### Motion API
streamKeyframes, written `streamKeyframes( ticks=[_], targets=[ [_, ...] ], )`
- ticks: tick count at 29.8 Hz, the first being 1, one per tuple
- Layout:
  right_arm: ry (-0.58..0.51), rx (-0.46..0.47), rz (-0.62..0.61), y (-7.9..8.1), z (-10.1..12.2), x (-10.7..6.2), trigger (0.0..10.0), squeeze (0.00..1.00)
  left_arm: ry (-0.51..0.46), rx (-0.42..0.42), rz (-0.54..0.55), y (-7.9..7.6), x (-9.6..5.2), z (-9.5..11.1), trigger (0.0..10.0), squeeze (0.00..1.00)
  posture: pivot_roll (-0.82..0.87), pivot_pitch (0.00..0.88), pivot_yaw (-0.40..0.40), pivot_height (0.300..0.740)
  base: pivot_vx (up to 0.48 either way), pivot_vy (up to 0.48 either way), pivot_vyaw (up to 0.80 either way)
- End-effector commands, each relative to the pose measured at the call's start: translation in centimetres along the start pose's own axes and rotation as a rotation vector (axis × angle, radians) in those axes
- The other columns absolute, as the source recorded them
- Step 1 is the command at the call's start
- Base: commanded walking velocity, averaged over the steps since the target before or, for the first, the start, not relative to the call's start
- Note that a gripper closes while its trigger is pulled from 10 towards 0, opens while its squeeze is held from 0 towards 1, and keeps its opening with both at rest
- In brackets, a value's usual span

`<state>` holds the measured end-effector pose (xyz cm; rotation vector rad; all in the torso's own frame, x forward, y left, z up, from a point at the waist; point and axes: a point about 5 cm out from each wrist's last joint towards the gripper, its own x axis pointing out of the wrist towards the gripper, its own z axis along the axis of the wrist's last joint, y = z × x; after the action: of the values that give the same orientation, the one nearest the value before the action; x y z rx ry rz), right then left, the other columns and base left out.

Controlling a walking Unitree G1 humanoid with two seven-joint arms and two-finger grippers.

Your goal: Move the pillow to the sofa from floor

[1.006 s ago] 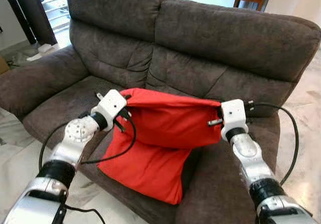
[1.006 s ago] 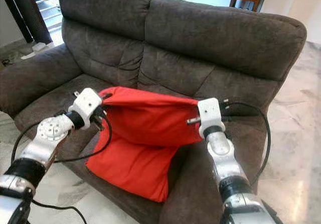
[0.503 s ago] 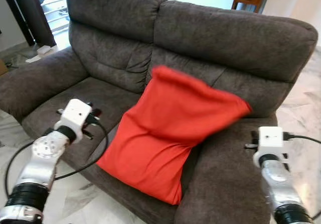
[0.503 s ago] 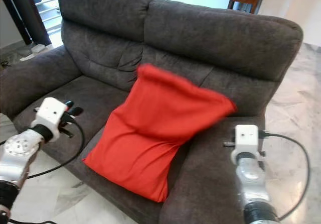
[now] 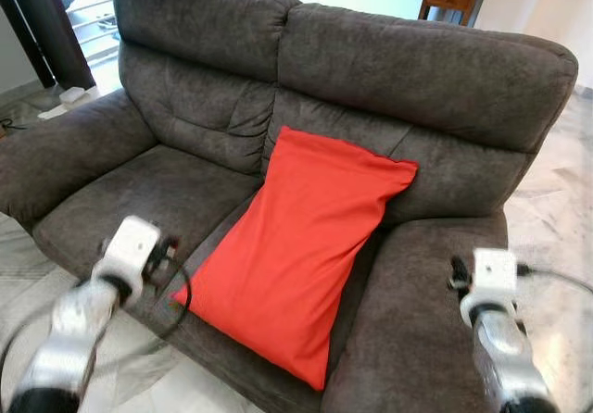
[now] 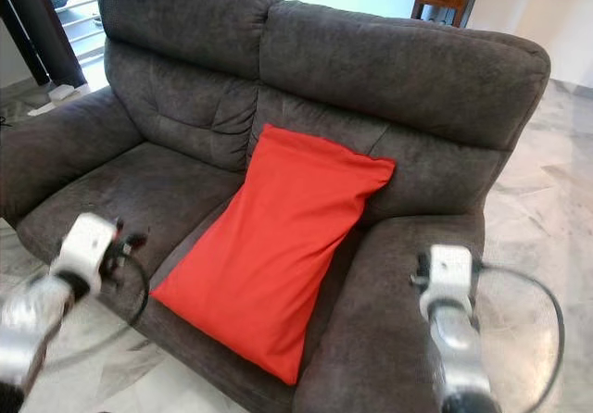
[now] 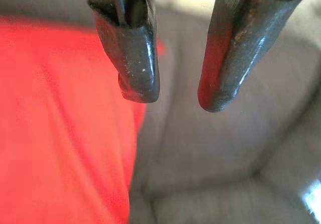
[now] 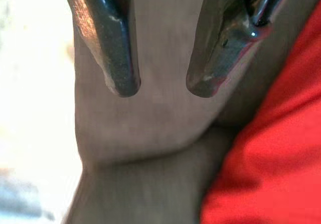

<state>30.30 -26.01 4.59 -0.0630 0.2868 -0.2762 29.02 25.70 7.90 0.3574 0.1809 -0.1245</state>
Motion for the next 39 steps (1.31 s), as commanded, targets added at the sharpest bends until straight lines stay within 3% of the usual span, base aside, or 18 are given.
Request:
streamKeyframes(
  ticks=[1, 2, 3, 4, 6, 14, 15, 22, 29, 31, 39],
  targets=[
    [0.032, 0.053, -0.022, -0.6, -1.4, -0.5, 10.0, 0.0, 0.049, -0.081, 0.053, -0.1, -0.5, -1.5, 10.0, 0.0, 0.08, 0.098, 0.003, 0.74, 0.0, 0.0, 0.0],
    [0.091, 0.093, -0.048, -1.2, -3.3, -1.3, 10.0, 0.0, 0.105, -0.144, 0.084, -0.9, -1.3, -3.4, 10.0, 0.0, 0.08, 0.094, 0.008, 0.74, 0.0, 0.0, 0.0],
    [0.091, 0.093, -0.048, -1.2, -3.3, -1.3, 10.0, 0.0, 0.105, -0.144, 0.084, -0.9, -1.3, -3.4, 10.0, 0.0, 0.08, 0.094, 0.008, 0.74, 0.0, 0.0, 0.0],
    [0.158, 0.104, -0.075, -2.0, -5.5, -2.4, 10.0, 0.0, 0.167, -0.196, 0.107, -1.9, -2.2, -5.2, 10.0, 0.0, 0.08, 0.084, 0.013, 0.74, 0.0, 0.0, 0.0],
    [0.345, 0.019, -0.109, -3.5, -10.5, -5.6, 10.0, 0.0, 0.314, -0.23, 0.067, -4.5, -3.9, -8.8, 10.0, 0.0, 0.07, 0.05, 0.023, 0.74, 0.0, 0.0, 0.0],
    [0.504, -0.064, -0.158, -5.0, -13.8, -8.5, 10.0, 0.0, 0.45, -0.14, -0.072, -7.1, -5.2, -11.4, 10.0, 0.0, 0.05, 0.0, 0.047, 0.74, 0.0, 0.0, 0.0],
    [0.559, -0.067, -0.158, -5.0, -14.8, -9.4, 10.0, 0.0, 0.522, -0.112, -0.113, -8.0, -5.9, -12.5, 10.0, 0.0, 0.03, 0.0, 0.05, 0.74, 0.0, 0.0, 0.0],
    [0.649, 0.004, -0.175, -4.6, -16.7, -11.2, 10.0, 0.0, 0.672, -0.11, -0.092, -8.3, -7.3, -14.4, 10.0, 0.0, 0.01, 0.0, 0.064, 0.74, 0.0, 0.0, 0.0],
    [0.669, 0.03, -0.115, -2.7, -17.3, -11.6, 10.0, 0.0, 0.707, -0.113, -0.093, -8.7, -7.9, -15.0, 10.0, 0.0, 0.01, 0.0, 0.065, 0.74, 0.0, 0.0, 0.0],
    [0.685, -0.009, -0.08, -2.2, -17.4, -11.7, 10.0, 0.0, 0.714, -0.126, -0.079, -8.7, -8.0, -15.2, 10.0, 0.0, 0.02, 0.0, 0.059, 0.74, 0.0, 0.0, 0.0],
    [0.695, 0.006, -0.06, -1.8, -17.5, -11.6, 10.0, 0.0, 0.713, -0.136, -0.094, -9.3, -8.2, -15.3, 10.0, 0.0, 0.01, 0.0, 0.05, 0.74, 0.0, 0.0, 0.0]
  ],
)
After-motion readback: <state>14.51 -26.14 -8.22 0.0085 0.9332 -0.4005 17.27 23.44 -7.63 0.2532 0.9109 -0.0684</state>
